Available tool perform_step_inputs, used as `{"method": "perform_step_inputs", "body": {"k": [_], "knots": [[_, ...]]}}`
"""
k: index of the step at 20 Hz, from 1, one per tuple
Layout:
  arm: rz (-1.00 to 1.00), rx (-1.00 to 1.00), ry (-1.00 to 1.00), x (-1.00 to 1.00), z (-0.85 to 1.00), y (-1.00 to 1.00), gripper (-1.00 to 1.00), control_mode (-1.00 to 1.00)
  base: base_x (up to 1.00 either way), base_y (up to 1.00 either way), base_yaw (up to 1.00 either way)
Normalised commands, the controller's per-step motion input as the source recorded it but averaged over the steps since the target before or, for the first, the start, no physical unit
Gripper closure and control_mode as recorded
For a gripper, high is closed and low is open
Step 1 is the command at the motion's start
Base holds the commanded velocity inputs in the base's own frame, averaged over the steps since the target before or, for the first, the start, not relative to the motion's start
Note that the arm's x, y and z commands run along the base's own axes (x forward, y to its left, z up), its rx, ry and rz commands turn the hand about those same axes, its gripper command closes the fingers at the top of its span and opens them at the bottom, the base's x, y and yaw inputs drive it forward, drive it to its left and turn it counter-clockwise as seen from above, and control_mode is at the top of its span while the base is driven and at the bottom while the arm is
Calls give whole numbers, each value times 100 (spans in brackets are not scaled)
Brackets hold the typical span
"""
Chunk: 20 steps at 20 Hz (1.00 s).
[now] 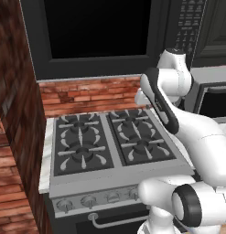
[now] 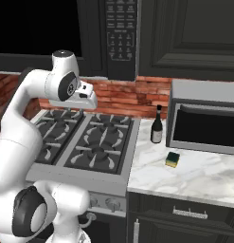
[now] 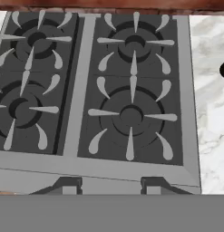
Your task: Place the sponge inside the microwave to prepare for sanitizing.
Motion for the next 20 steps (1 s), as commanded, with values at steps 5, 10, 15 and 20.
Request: {"method": "perform_step_inputs", "body": {"k": [5,10,15,20], "knots": [[0,1,-16,-19,0,-2,-100,-100,0,0,0],[0,10,-27,-33,9,-13,-100,-100,0,0,0],[0,9,-10,-21,32,-17,-100,-100,0,0,0],[0,8,7,-1,52,-26,-100,-100,0,0,0]]}}
